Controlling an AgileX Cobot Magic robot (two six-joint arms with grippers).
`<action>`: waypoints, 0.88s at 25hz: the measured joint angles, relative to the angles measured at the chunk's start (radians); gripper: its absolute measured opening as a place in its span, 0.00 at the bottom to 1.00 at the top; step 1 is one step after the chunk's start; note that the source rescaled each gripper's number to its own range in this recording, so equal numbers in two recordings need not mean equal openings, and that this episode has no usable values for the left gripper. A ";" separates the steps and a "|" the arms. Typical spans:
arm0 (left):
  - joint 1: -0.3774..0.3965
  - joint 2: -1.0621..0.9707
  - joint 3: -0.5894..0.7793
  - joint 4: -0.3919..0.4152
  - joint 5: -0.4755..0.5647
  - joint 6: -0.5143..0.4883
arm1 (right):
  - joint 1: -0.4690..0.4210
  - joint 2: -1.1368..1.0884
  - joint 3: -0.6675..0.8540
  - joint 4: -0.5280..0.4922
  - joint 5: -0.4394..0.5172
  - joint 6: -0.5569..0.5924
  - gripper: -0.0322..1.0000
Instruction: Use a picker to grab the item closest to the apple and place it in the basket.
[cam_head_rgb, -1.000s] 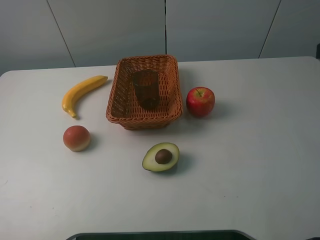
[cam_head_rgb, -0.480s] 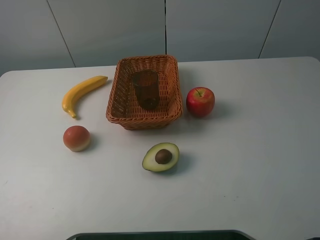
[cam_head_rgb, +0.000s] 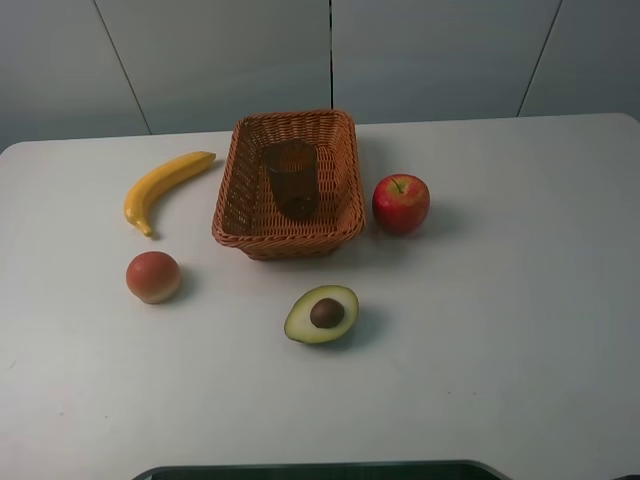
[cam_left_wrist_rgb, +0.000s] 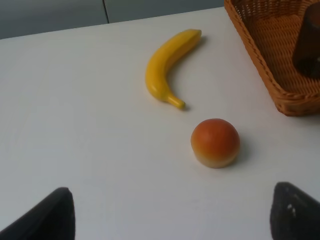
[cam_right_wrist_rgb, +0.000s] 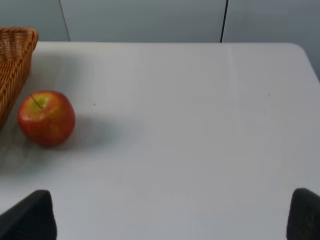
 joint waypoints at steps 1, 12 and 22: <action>0.000 0.000 0.000 0.000 0.000 0.000 | 0.000 -0.015 0.000 0.000 0.000 0.000 1.00; 0.000 0.000 0.000 0.000 0.000 0.000 | 0.000 -0.067 0.023 0.000 0.057 0.000 1.00; 0.000 0.000 0.000 0.000 0.000 0.000 | 0.000 -0.067 0.023 0.023 0.059 0.000 1.00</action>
